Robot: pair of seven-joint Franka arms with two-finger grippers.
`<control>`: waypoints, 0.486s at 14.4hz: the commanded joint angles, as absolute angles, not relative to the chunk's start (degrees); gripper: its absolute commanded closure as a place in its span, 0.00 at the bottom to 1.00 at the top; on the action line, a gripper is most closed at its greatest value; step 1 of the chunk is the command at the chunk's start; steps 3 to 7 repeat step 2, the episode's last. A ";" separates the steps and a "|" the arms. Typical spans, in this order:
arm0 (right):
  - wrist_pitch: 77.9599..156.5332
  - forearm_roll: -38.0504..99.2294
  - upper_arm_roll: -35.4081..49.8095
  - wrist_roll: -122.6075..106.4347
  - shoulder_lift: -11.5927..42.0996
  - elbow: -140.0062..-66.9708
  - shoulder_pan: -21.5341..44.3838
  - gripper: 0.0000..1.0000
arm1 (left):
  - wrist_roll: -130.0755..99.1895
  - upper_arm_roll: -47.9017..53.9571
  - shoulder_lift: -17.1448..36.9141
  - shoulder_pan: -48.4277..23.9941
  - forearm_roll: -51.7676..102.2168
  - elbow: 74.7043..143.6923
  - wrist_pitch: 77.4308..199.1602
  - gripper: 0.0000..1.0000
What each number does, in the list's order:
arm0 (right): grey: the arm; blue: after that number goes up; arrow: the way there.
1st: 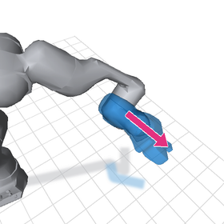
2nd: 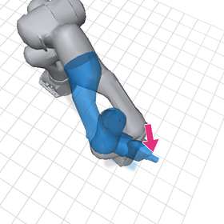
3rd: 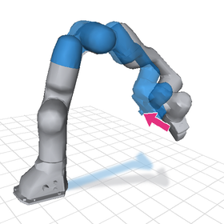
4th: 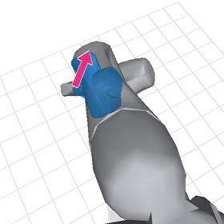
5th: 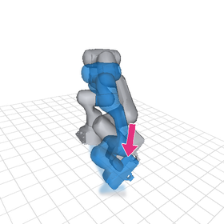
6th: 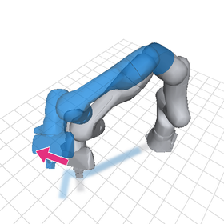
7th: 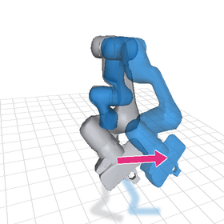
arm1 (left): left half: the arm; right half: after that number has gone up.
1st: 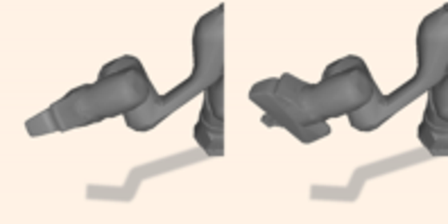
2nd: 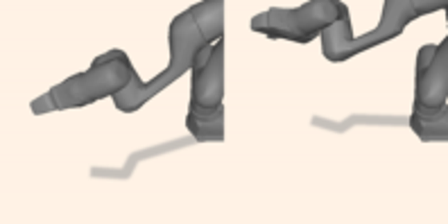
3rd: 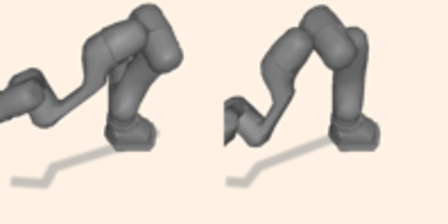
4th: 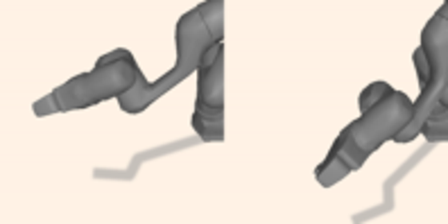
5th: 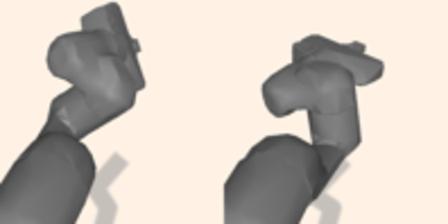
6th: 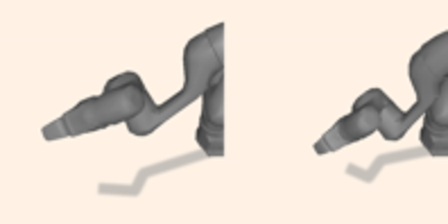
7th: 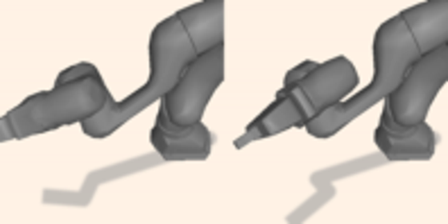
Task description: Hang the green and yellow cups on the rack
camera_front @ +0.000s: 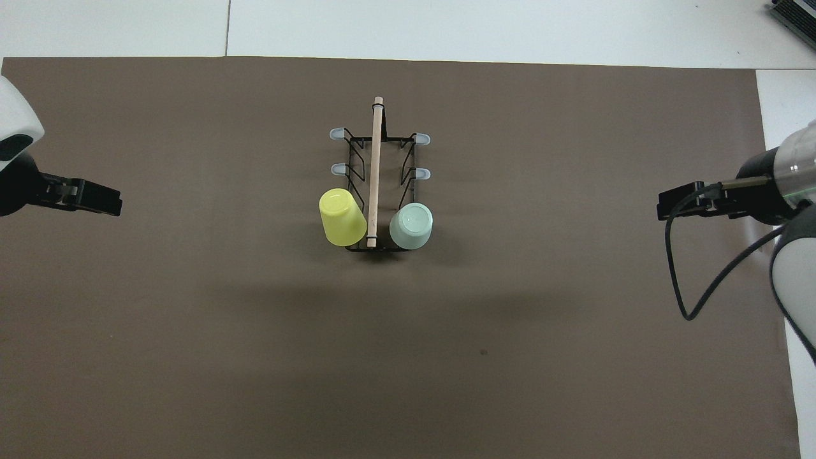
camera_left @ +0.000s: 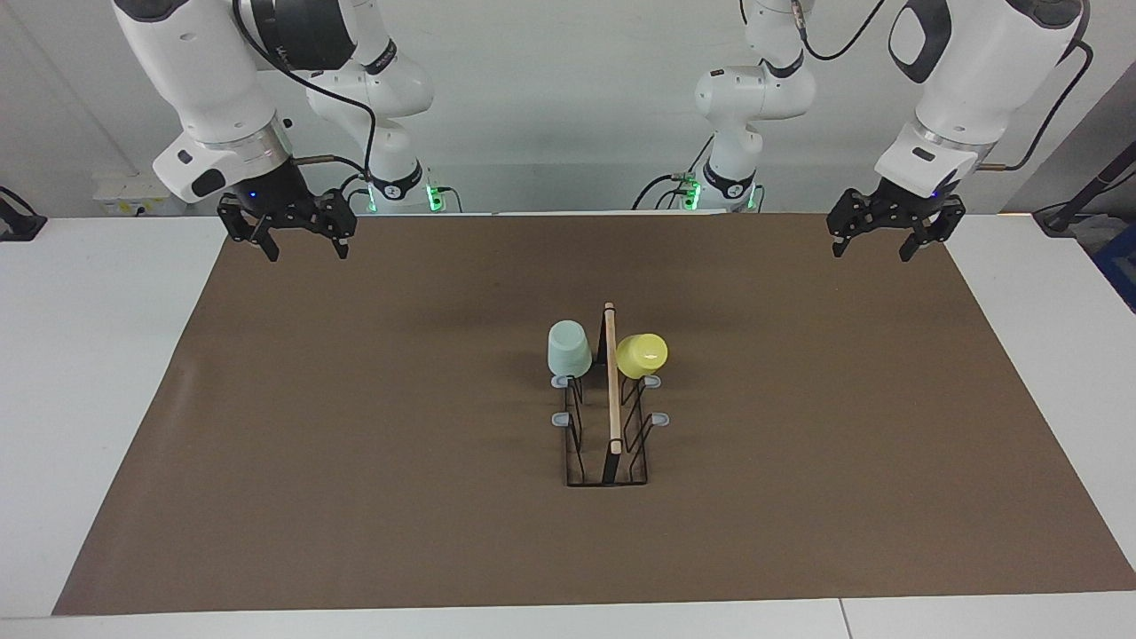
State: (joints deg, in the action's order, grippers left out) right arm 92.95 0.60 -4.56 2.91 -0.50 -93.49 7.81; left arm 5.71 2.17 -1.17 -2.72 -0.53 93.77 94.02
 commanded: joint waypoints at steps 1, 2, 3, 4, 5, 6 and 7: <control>92.90 -0.97 -3.87 3.96 0.97 -91.41 7.12 0.00 | 5.10 1.93 -2.55 -3.08 -1.41 95.01 95.01 0.00; 92.90 -1.05 -3.87 3.96 1.14 -91.32 7.12 0.00 | 5.10 1.93 -2.55 -3.08 -1.41 95.10 95.01 0.00; 92.90 -1.05 -3.87 3.96 1.14 -91.32 7.12 0.00 | 5.10 1.93 -2.55 -3.08 -1.41 95.10 95.01 0.00; 92.90 -1.05 -3.87 3.96 1.14 -91.32 7.12 0.00 | 5.10 1.93 -2.55 -3.08 -1.41 95.10 95.01 0.00; 92.90 -1.05 -3.87 3.96 1.14 -91.32 7.12 0.00 | 5.10 1.93 -2.55 -3.08 -1.41 95.10 95.01 0.00; 92.90 -1.05 -3.87 3.96 1.14 -91.32 7.12 0.00 | 5.10 1.93 -2.55 -3.08 -1.41 95.10 95.01 0.00; 92.90 -1.05 -3.87 3.96 1.14 -91.32 7.12 0.00 | 5.10 1.93 -2.55 -3.08 -1.41 95.10 95.01 0.00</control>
